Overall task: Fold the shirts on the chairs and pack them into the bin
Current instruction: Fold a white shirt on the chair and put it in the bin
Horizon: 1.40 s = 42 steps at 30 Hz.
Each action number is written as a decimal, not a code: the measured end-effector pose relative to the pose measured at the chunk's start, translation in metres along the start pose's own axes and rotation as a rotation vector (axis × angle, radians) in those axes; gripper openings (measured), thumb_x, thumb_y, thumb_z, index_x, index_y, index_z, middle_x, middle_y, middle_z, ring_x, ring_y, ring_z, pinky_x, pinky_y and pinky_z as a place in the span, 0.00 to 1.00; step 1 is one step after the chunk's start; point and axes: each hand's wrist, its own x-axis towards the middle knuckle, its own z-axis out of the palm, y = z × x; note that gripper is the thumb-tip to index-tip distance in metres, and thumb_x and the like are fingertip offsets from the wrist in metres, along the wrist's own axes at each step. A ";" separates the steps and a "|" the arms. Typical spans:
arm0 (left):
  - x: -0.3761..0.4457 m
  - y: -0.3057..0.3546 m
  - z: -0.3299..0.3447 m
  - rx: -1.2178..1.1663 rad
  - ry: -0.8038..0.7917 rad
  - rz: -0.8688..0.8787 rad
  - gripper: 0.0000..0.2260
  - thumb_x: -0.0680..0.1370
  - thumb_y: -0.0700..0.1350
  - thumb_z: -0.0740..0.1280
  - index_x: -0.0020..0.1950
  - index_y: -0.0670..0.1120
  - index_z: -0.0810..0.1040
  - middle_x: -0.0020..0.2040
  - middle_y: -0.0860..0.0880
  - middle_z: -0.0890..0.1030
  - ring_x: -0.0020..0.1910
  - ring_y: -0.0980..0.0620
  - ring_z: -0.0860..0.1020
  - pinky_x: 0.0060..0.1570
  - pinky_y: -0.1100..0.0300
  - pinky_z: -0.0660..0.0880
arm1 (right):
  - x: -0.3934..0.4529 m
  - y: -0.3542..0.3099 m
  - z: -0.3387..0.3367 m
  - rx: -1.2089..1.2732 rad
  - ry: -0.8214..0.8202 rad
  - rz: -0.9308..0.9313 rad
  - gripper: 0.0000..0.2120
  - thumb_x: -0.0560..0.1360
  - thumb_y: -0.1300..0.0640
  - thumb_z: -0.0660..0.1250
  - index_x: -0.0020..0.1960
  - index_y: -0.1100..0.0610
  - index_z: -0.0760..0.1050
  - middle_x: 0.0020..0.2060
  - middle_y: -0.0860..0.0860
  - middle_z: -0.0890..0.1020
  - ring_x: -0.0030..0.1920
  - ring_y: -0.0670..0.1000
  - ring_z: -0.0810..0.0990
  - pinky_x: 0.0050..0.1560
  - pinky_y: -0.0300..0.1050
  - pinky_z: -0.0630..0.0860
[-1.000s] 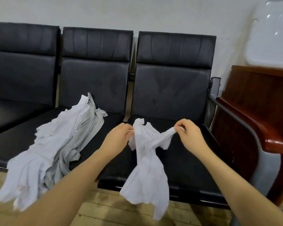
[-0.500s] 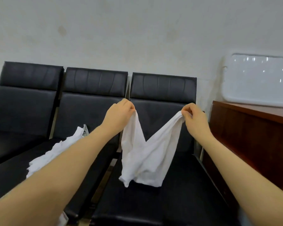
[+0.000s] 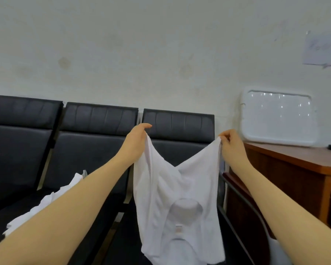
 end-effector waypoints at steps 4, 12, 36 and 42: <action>0.006 -0.010 0.008 0.187 -0.141 0.061 0.08 0.81 0.50 0.58 0.54 0.50 0.76 0.53 0.49 0.66 0.52 0.50 0.68 0.55 0.57 0.68 | -0.002 0.014 -0.003 -0.097 -0.091 -0.035 0.13 0.83 0.60 0.51 0.61 0.58 0.71 0.55 0.53 0.72 0.55 0.49 0.70 0.56 0.40 0.64; -0.001 -0.033 0.008 0.839 -0.396 0.209 0.10 0.76 0.54 0.66 0.49 0.48 0.79 0.53 0.50 0.61 0.50 0.51 0.60 0.51 0.60 0.62 | -0.010 0.047 -0.006 -0.572 -0.181 0.018 0.06 0.76 0.48 0.64 0.52 0.45 0.76 0.52 0.50 0.61 0.60 0.57 0.63 0.63 0.50 0.57; -0.005 -0.009 -0.008 0.543 0.204 0.176 0.12 0.80 0.51 0.62 0.58 0.51 0.82 0.46 0.47 0.69 0.48 0.45 0.64 0.45 0.57 0.54 | -0.018 0.013 -0.034 -0.293 0.242 -0.109 0.11 0.79 0.53 0.63 0.54 0.56 0.81 0.45 0.52 0.70 0.55 0.59 0.70 0.53 0.48 0.60; -0.014 0.012 -0.021 0.458 0.314 0.261 0.10 0.80 0.48 0.63 0.55 0.48 0.83 0.42 0.48 0.68 0.45 0.47 0.63 0.45 0.56 0.55 | -0.024 -0.013 -0.053 -0.241 0.317 -0.089 0.11 0.78 0.52 0.64 0.54 0.54 0.82 0.46 0.52 0.68 0.53 0.57 0.67 0.55 0.47 0.59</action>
